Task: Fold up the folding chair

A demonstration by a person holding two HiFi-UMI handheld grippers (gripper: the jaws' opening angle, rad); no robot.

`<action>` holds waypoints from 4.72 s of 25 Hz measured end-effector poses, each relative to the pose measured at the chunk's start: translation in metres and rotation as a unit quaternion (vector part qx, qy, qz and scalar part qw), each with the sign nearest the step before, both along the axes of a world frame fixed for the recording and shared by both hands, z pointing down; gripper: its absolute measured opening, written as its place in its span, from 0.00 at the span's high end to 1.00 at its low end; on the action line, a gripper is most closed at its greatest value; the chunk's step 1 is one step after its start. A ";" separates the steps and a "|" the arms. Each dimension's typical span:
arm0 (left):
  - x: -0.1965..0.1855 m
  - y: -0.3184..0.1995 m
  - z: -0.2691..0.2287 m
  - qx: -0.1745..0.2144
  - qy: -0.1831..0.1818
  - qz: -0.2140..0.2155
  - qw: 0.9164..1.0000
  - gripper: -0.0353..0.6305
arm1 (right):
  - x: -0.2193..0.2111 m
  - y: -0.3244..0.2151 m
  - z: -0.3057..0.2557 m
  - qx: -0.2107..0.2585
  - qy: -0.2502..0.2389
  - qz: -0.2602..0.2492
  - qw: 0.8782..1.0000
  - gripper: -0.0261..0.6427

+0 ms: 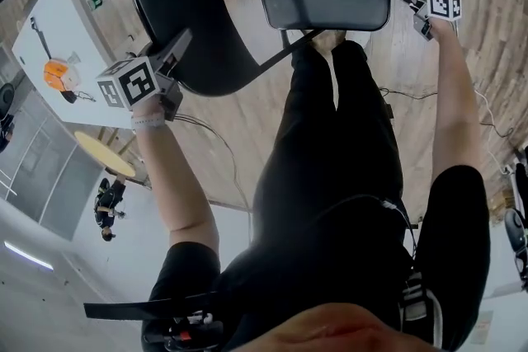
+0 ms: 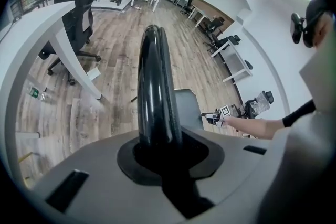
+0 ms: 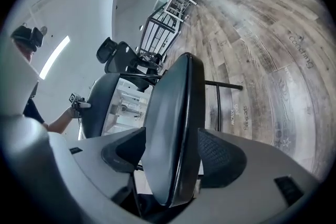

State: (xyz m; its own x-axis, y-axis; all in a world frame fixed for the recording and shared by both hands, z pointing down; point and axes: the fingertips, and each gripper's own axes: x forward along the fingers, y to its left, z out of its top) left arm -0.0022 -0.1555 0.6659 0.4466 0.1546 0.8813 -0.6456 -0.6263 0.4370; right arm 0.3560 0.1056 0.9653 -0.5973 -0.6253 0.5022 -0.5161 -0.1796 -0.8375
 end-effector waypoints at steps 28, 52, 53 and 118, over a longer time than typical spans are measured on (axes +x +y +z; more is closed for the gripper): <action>-0.003 0.001 -0.012 -0.017 -0.023 0.008 1.000 0.87 | -0.034 -0.032 0.019 0.053 -0.203 0.033 0.977 0.56; -0.069 -0.042 -0.108 0.049 -0.042 0.029 0.997 0.87 | -0.184 -0.126 -0.195 0.188 -0.243 -0.145 0.940 0.74; -0.072 -0.045 -0.110 0.053 -0.042 0.027 0.997 0.87 | -0.193 -0.132 -0.203 0.194 -0.247 -0.147 0.938 0.76; -0.214 -0.152 -0.132 0.075 -0.014 -0.032 0.997 0.87 | -0.524 -0.365 -0.278 0.128 -0.176 -0.131 0.967 0.90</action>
